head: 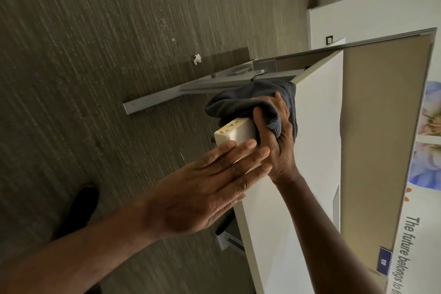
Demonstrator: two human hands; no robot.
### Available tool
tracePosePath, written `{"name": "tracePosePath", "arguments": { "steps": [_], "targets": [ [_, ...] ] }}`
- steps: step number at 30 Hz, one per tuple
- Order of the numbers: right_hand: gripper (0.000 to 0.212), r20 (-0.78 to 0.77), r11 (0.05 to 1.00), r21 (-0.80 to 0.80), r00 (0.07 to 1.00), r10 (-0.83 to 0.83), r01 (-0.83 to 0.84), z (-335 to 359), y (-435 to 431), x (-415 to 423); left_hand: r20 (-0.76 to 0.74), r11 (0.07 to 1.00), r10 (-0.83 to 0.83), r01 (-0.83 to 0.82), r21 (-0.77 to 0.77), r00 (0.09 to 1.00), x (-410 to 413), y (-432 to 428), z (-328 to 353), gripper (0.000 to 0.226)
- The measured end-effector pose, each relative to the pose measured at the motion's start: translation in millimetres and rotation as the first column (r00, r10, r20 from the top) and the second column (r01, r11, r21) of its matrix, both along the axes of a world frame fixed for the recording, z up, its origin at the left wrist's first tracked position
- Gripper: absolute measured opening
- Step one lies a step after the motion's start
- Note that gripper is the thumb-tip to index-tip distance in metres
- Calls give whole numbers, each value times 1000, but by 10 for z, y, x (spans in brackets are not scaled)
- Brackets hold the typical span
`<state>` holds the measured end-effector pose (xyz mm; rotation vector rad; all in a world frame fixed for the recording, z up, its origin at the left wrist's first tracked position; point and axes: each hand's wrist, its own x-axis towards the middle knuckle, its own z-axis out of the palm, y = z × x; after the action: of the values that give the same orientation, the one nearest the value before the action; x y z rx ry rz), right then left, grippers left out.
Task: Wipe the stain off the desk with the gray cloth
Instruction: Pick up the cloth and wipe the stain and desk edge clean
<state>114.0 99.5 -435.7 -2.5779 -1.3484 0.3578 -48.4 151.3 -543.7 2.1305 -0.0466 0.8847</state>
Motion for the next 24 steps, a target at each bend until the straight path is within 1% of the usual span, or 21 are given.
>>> {"name": "tracePosePath", "arguments": {
  "steps": [3,6,10,13,16,19,21,24],
  "targets": [
    [40,-97,999,33,995,6,-2,52,73,-150,9,998,-22,22,-54,1000,-33,9,12,64],
    [37,-133,992,128,991,33,-16,93,199,-290,22,995,-41,42,-95,999,-55,15,20,62],
    [35,-161,978,199,982,102,-69,56,201,-326,42,991,-45,50,-124,998,-100,15,11,62],
    [34,-183,974,206,975,129,-91,38,206,-351,53,990,-36,42,-135,998,-153,5,3,62],
    [32,-136,971,198,977,162,-133,-7,213,-394,55,988,-22,30,-154,998,-211,-11,-8,62],
    [30,-121,974,192,982,143,-118,-72,154,-344,52,985,1,8,-175,999,-270,-17,-20,59],
    [21,-131,977,184,983,132,-106,-104,131,-313,50,985,18,-9,-173,999,-304,-12,-25,58],
    [25,-141,980,183,985,102,-75,-105,149,-314,50,985,36,-27,-170,998,-331,3,-28,57]
  ]
}}
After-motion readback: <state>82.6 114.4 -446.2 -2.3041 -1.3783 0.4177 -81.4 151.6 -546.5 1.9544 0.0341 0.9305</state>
